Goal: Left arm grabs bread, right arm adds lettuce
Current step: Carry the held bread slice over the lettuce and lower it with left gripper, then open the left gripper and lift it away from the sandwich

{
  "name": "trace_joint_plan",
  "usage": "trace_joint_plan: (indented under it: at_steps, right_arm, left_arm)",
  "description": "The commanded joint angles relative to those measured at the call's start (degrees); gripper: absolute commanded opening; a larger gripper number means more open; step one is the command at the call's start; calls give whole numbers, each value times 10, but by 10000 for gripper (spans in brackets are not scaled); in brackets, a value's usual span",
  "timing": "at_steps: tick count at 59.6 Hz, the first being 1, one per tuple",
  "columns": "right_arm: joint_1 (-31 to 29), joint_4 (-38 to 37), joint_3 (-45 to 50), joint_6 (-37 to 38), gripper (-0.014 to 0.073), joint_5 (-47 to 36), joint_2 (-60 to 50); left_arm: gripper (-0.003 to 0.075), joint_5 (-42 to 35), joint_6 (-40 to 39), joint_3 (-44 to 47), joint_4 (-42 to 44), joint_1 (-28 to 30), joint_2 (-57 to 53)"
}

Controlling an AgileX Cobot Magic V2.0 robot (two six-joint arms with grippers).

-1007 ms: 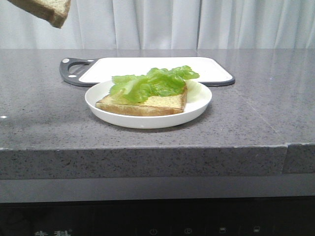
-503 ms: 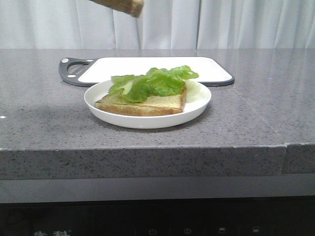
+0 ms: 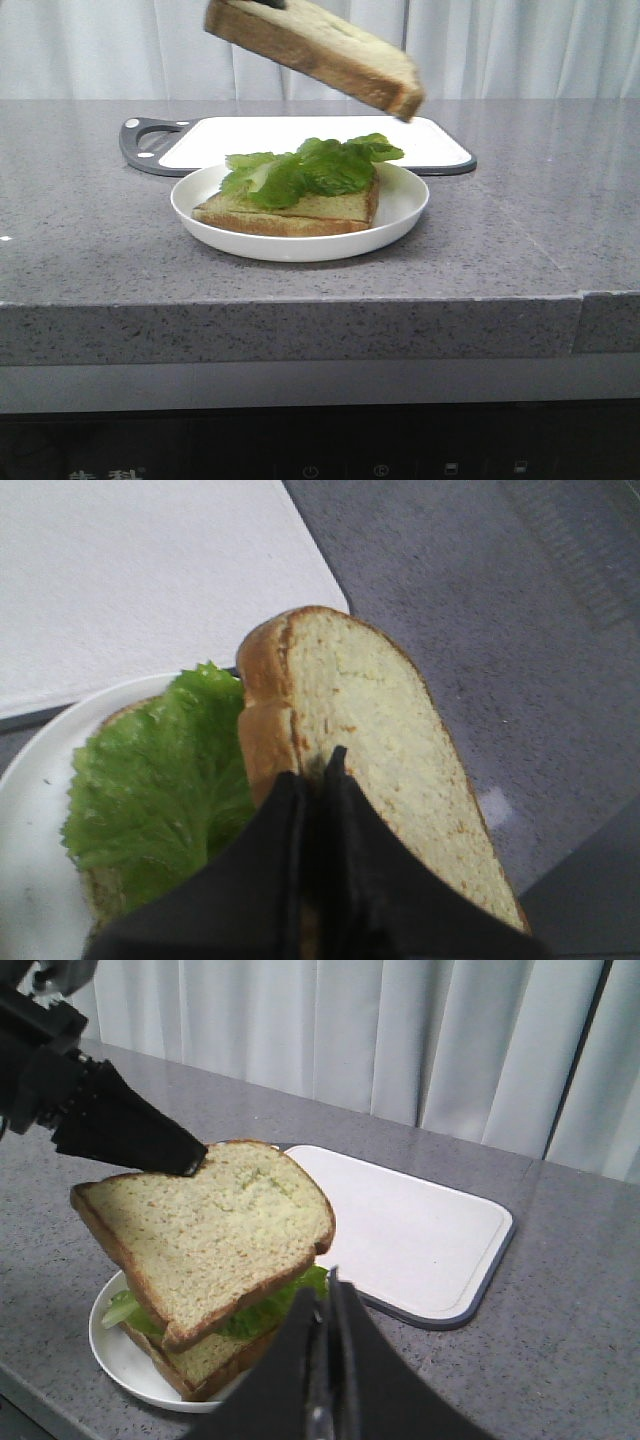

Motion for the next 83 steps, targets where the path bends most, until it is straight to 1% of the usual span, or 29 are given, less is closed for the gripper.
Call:
trace_joint_plan:
  at_steps: [1, 7, 16, 22, 52, 54, 58, 62, 65, 68, 71, 74, 76, 83]
  right_arm:
    - [-3, 4, -17, -3, -62, -37, 0]
    - [-3, 4, -17, -3, -62, -32, 0]
    - [-3, 4, -17, -3, -62, -31, 0]
    - [-3, 4, -17, -3, -62, -31, 0]
    - [-3, 4, -17, -3, -62, -31, 0]
    - [-3, 4, -17, -3, -62, -31, 0]
    - [-3, 4, -17, -3, -62, -31, 0]
    - [-3, 4, -17, -3, -62, -31, 0]
    - [-3, 4, -17, -3, -62, -31, 0]
    - [-3, 4, -17, -3, -62, -31, 0]
    - [-3, 4, -17, -3, -62, -31, 0]
    - [-3, 4, -17, -3, -62, -31, 0]
    - [-3, 4, -17, -3, -62, -31, 0]
    - [-3, 4, -17, -3, -62, -31, 0]
  left_arm:
    - [-20, 9, 117, -24, -151, 38, 3]
    - [-20, 45, 167, -24, -207, 85, 17]
    - [-20, 97, 223, -24, -274, 125, 36]
    - [-20, 111, 231, -24, -281, 129, 54]
    - [-12, 113, 244, -24, -281, 129, 107]
    - [6, 113, 246, -24, -281, 129, 107]
    - [83, 113, 247, -24, -278, 129, 107]
    - [189, 116, 247, -24, -274, 129, 107]
    - [298, 120, 247, -24, -274, 129, 107]
    - [388, 126, 247, -24, -274, 129, 107]
    - [463, 129, 247, -24, -269, 129, 105]
    - [515, 129, 247, -24, -257, 129, 102]
    - [536, 130, 247, -24, -248, 129, 100]
    - [533, 134, 247, -24, -222, 131, 78]
